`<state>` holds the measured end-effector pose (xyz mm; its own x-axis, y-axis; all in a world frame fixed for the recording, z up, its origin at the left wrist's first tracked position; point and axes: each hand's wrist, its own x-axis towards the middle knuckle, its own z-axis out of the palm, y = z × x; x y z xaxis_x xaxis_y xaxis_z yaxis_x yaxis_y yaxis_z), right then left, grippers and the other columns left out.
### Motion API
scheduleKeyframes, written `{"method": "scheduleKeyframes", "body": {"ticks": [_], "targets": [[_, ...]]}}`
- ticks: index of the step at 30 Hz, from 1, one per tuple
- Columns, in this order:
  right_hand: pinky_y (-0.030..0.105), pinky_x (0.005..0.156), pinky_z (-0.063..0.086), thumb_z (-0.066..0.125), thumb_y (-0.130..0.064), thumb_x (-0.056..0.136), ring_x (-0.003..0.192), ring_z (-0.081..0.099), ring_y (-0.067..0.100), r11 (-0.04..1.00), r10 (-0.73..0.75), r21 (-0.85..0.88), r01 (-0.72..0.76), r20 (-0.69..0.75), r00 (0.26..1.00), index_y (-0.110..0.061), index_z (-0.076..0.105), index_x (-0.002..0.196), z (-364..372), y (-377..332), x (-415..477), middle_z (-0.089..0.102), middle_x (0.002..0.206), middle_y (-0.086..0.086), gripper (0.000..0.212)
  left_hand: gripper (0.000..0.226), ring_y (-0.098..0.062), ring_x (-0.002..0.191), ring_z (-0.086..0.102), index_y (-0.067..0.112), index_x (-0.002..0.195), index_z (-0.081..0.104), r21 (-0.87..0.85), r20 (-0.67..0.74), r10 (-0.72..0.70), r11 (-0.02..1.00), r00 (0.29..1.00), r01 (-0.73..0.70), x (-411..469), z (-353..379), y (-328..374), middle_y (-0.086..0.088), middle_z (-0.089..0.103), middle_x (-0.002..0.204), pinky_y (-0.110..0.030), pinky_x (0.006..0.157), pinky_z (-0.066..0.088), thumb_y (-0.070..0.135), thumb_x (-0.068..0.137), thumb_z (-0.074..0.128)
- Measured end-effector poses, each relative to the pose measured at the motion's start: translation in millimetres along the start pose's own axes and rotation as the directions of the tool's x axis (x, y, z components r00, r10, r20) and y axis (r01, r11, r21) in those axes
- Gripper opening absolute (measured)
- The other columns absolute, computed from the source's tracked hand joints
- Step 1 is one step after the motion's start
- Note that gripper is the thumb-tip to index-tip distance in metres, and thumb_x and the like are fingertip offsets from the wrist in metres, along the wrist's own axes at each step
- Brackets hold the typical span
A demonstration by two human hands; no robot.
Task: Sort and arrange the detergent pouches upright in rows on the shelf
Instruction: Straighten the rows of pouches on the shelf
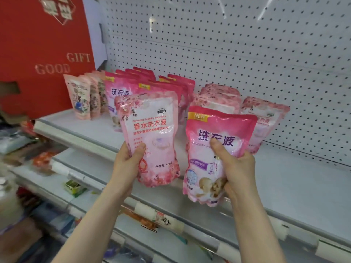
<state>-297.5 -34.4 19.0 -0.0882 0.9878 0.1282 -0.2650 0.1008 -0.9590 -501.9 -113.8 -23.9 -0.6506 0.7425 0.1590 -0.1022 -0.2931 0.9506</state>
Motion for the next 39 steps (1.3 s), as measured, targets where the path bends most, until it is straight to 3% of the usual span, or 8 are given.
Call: {"method": "scheduleKeyframes", "body": {"ticks": [7,12,16,24,28,31,35,39], "targets": [[0.043,0.077,0.061,0.085,-0.014,0.072,0.086,0.076,0.024,0.999,-0.028,0.032,0.030,-0.057,0.998,-0.012,0.072,0.103,93.4,33.2,2.7,0.078,0.093,0.007,0.034,0.026,-0.021,0.101,0.069,0.018,0.122,0.058,0.018,-0.010,-0.002,1.000,1.000,0.003,61.3,-92.0,5.2,-0.001,0.071,0.113,-0.040,0.083,0.055,0.016,0.098,0.050],[0.048,0.083,0.060,0.086,-0.016,0.072,0.090,0.075,0.024,0.996,-0.056,0.064,0.061,-0.086,0.995,-0.013,0.071,0.104,173.4,57.6,6.5,0.078,0.096,0.006,0.036,0.026,-0.012,0.098,0.069,0.023,0.120,0.058,0.016,-0.019,0.024,1.000,1.000,-0.024,110.4,-171.6,23.6,0.008,0.071,0.109,-0.029,0.077,0.057,0.013,0.098,0.048],[0.050,0.086,0.059,0.088,-0.018,0.071,0.091,0.075,0.025,0.994,-0.104,0.014,0.105,-0.094,0.990,-0.017,0.073,0.095,231.6,73.5,24.9,0.078,0.094,0.005,0.028,0.031,-0.016,0.104,0.067,0.018,0.129,0.055,0.037,-0.035,0.003,0.999,0.999,-0.002,142.0,-220.7,32.9,0.003,0.069,0.117,-0.039,0.087,0.053,0.015,0.098,0.049],[0.022,0.077,0.056,0.086,-0.027,0.073,0.085,0.072,0.006,0.974,-0.211,-0.107,0.201,-0.093,0.973,-0.019,0.069,0.099,319.1,101.1,59.5,0.076,0.090,-0.005,0.032,0.029,-0.017,0.104,0.067,0.019,0.126,0.057,0.032,0.020,-0.021,0.999,1.000,0.020,177.8,-255.6,33.6,0.004,0.069,0.116,-0.039,0.087,0.053,0.016,0.099,0.048],[0.004,0.062,0.046,0.083,-0.021,0.078,0.066,0.064,-0.013,0.978,-0.196,-0.089,0.188,-0.095,0.976,-0.028,0.063,0.084,333.0,118.2,54.8,0.069,0.076,-0.019,0.022,0.023,-0.015,0.101,0.069,0.024,0.115,0.061,0.040,0.055,-0.012,0.999,0.998,0.010,189.4,-259.0,32.7,0.005,0.071,0.112,-0.036,0.082,0.055,0.015,0.099,0.047],[0.010,0.069,0.045,0.080,-0.030,0.081,0.059,0.053,-0.009,0.952,-0.257,-0.184,0.243,-0.056,0.965,-0.027,0.061,0.081,330.2,109.4,53.4,0.056,0.060,-0.027,0.020,0.023,-0.013,0.099,0.069,0.024,0.115,0.061,0.024,0.082,-0.019,1.000,0.996,0.017,194.6,-257.7,30.8,0.007,0.071,0.110,-0.030,0.078,0.057,0.015,0.099,0.047],[0.030,0.083,0.055,0.077,-0.027,0.084,0.084,0.066,0.008,0.875,-0.411,-0.280,0.395,0.004,0.912,-0.017,0.071,0.094,320.0,68.2,60.9,0.072,0.089,-0.005,0.016,0.022,-0.014,0.096,0.069,0.022,0.114,0.061,0.001,0.095,-0.022,1.000,0.995,0.022,198.4,-250.1,29.2,0.008,0.071,0.106,-0.028,0.074,0.056,0.014,0.098,0.048],[0.038,0.068,0.047,0.073,-0.029,0.088,0.065,0.051,0.020,0.861,-0.359,-0.368,0.351,0.049,0.932,0.002,0.066,0.073,320.2,44.9,69.9,0.065,0.073,0.023,0.035,0.023,-0.006,0.087,0.069,0.026,0.104,0.063,-0.017,0.115,-0.005,1.000,0.993,0.007,197.1,-242.0,29.8,0.014,0.073,0.093,-0.020,0.066,0.057,0.009,0.098,0.049]]}}
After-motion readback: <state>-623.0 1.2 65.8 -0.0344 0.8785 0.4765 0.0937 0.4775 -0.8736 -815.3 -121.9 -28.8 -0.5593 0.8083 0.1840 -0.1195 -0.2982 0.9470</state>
